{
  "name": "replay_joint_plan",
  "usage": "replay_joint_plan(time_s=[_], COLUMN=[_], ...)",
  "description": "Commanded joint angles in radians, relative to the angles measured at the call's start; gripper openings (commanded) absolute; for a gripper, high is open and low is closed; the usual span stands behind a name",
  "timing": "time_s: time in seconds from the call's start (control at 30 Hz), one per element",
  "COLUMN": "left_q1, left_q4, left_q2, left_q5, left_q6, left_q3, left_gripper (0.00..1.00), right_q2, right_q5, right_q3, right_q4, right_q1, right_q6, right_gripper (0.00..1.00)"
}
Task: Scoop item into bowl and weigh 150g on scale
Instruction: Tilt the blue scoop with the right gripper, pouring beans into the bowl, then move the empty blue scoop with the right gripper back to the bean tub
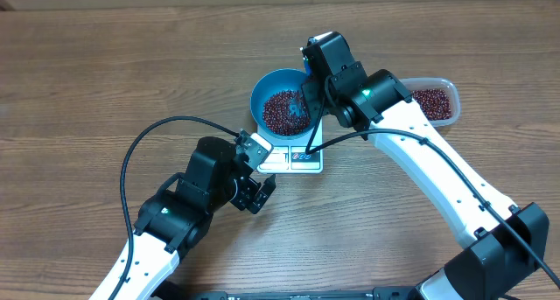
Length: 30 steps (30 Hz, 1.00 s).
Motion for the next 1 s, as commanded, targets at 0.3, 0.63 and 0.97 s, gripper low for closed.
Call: replay_joint_plan(time_s=[0.3, 0.63, 0.97], left_q1=[-0.007, -0.007, -0.007], left_q4=[0.003, 0.004, 0.003], left_q2=[0.006, 0.006, 0.006], left_q5=[-0.007, -0.007, -0.007], left_q6=[-0.013, -0.013, -0.013], left_q3=[-0.007, -0.007, -0.007], left_gripper=[1.0, 0.99, 0.99], right_q2=[-0.021, -0.021, -0.021], right_q5=[0.035, 0.113, 0.223], right_q3=[0.028, 0.028, 0.028], right_q4=[0.006, 0.004, -0.01], right_q1=[0.045, 0.098, 0.146], right_q6=[0.01, 0.006, 0.007], right_gripper=[0.04, 0.04, 0.04])
